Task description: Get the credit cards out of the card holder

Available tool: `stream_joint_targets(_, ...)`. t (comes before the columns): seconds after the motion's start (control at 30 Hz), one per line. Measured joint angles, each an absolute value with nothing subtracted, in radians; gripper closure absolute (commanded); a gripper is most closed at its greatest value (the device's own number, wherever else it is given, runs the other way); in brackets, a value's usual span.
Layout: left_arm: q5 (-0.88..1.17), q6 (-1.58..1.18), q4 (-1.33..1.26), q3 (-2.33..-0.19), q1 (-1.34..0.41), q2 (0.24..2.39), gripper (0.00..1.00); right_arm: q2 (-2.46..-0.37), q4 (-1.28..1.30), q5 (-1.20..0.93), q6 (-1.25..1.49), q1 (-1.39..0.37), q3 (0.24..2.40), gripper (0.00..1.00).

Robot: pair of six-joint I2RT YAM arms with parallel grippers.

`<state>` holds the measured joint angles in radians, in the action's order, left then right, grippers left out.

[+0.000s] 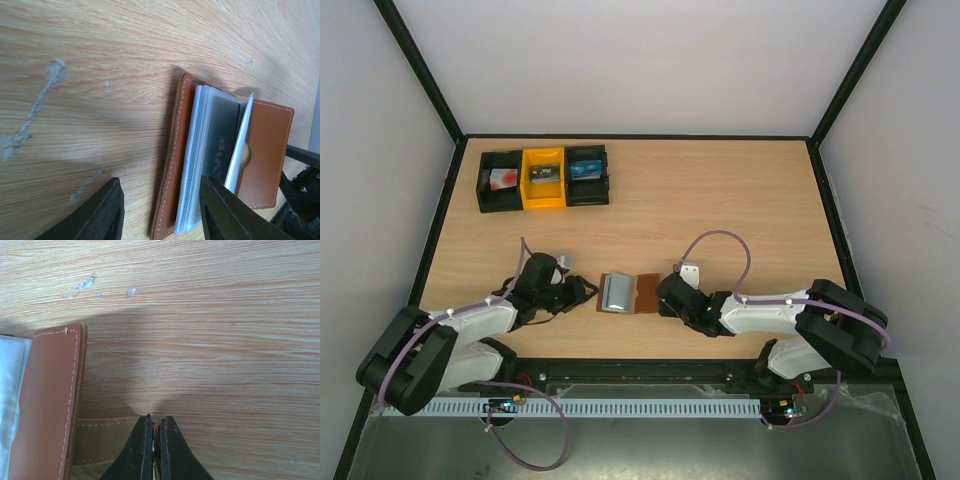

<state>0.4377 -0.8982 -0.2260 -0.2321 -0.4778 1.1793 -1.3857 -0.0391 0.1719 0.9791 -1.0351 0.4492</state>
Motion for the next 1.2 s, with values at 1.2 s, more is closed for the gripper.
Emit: stream_joint_targets(1.2, 0.523, -1.098, -0.664, -0.221, -0.612, 1.325, 0.76, -1.389, -0.141, 0.184, 1.010, -1.034, 0.404, 0.98)
